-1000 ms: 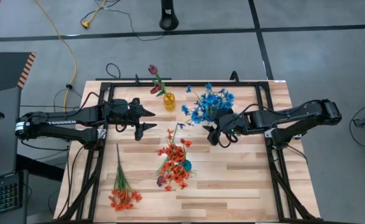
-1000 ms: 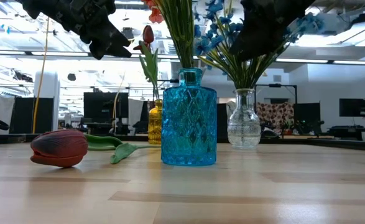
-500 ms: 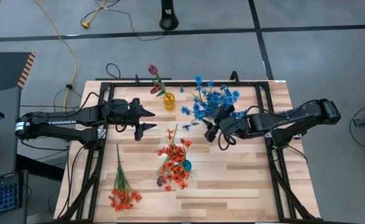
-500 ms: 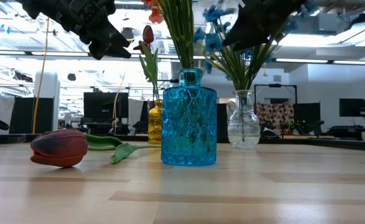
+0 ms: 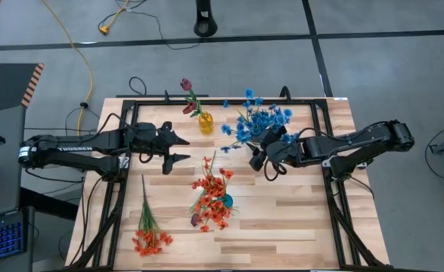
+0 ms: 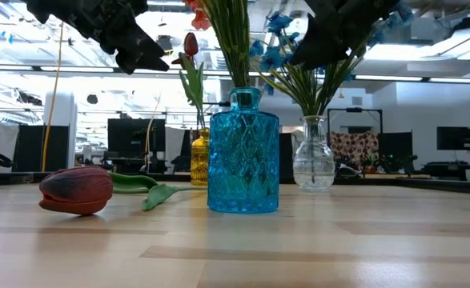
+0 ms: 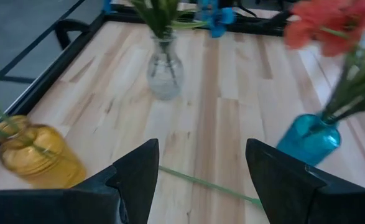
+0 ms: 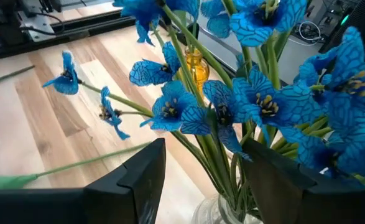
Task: Sort flowers into vase by color
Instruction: Put the blue flowers into the transparent vase
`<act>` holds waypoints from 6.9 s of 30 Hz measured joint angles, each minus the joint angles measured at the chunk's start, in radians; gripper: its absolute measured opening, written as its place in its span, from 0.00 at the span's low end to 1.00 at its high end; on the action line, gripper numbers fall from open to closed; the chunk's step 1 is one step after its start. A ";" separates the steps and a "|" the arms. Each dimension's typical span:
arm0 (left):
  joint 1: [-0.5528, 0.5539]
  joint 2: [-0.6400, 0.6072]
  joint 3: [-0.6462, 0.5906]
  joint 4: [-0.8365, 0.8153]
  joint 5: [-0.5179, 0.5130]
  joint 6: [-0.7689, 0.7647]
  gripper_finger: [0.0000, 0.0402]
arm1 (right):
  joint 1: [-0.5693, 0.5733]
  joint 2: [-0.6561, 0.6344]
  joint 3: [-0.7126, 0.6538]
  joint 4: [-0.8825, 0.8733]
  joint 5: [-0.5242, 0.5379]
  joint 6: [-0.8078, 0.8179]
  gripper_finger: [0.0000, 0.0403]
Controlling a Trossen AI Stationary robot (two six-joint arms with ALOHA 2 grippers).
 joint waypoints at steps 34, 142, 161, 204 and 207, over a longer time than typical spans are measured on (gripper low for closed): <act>-0.093 0.000 0.000 0.001 -0.062 0.018 0.57 | 0.018 -0.048 0.000 -0.068 -0.201 -0.247 0.58; -0.058 1.016 0.205 1.161 -0.246 0.064 0.98 | -0.013 -0.050 0.000 0.046 -0.213 -0.181 0.58; -0.057 1.310 0.596 1.021 -0.340 0.122 0.98 | -0.012 -0.050 0.000 0.044 -0.213 -0.181 0.58; -0.050 1.310 0.619 0.993 -0.374 0.160 0.35 | -0.010 -0.050 0.000 0.047 -0.213 -0.181 0.58; -0.049 1.310 0.619 0.991 -0.376 0.138 0.35 | -0.010 -0.061 0.000 0.051 -0.213 -0.173 0.58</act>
